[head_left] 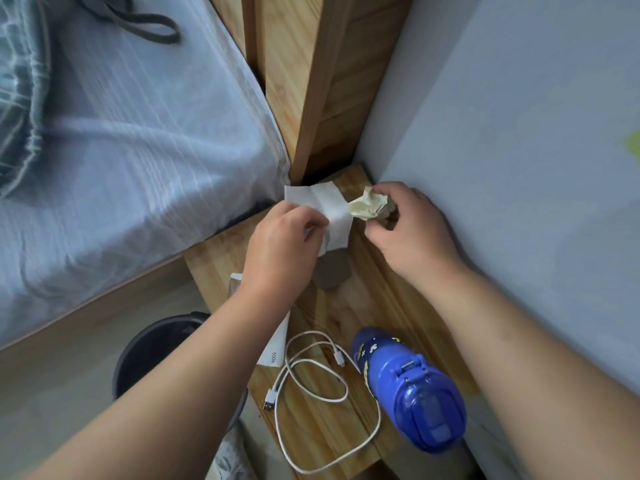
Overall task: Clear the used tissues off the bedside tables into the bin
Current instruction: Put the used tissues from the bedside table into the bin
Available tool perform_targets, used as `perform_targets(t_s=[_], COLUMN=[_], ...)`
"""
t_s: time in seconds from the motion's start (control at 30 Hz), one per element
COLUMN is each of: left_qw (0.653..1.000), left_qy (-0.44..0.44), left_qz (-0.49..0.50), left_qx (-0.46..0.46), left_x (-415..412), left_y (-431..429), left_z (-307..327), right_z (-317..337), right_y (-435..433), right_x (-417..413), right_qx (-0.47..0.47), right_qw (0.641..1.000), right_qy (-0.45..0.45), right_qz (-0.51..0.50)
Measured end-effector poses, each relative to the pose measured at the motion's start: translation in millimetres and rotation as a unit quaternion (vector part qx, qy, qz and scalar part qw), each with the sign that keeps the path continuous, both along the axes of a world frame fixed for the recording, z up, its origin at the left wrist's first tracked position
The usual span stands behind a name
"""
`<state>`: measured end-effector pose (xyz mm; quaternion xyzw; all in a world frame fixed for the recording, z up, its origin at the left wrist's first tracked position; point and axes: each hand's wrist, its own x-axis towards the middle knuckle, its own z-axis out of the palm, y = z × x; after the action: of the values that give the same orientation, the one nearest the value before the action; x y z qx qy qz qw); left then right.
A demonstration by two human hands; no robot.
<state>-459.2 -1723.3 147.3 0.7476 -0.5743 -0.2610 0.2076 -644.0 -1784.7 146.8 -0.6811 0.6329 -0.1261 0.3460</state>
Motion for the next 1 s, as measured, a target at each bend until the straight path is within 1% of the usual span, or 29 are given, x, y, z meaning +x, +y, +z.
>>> perform_targets(t_s=[0.1, 0.23, 0.3, 0.43, 0.57, 0.63, 0.73, 0.9, 1.0], left_qw=[0.996, 0.984, 0.976, 0.948, 0.931, 0.921, 0.906, 0.880, 0.865], left_qy=[0.071, 0.151, 0.180, 0.253, 0.274, 0.277, 0.278, 0.284, 0.290], left_qz=[0.051, 0.093, 0.118, 0.188, 0.239, 0.269, 0.318, 0.382, 0.406], left_qx=[-0.012, -0.024, -0.033, -0.042, -0.042, -0.036, -0.033, 0.007, 0.058], left_x=[2.6, 16.4, 28.2, 61.4, 104.0, 129.1, 164.5, 205.5, 211.6], left_y=[18.0, 51.6, 71.8, 116.9, 171.6, 200.0, 243.2, 309.2, 341.7], left_z=[19.6, 50.4, 63.6, 83.8, 94.9, 92.4, 79.5, 35.6, -0.4], right_z=[28.2, 79.4, 109.7, 167.7, 200.3, 199.6, 176.7, 107.3, 52.9], right_y=[5.0, 15.8, 24.7, 49.5, 93.8, 121.9, 165.3, 234.2, 269.7], right_x=[2.7, 10.7, 19.4, 49.9, 94.3, 118.2, 149.5, 196.9, 208.6], right_qx=[-0.010, -0.036, -0.047, -0.032, -0.012, 0.009, 0.051, 0.126, 0.188], right_qw=[0.997, 0.992, 0.991, 0.989, 0.985, 0.985, 0.984, 0.978, 0.973], right_qy=[-0.050, -0.081, -0.092, -0.139, -0.170, -0.173, -0.169, -0.166, -0.135], right_qz=[-0.057, -0.086, -0.080, -0.049, -0.010, 0.004, 0.015, 0.011, 0.022])
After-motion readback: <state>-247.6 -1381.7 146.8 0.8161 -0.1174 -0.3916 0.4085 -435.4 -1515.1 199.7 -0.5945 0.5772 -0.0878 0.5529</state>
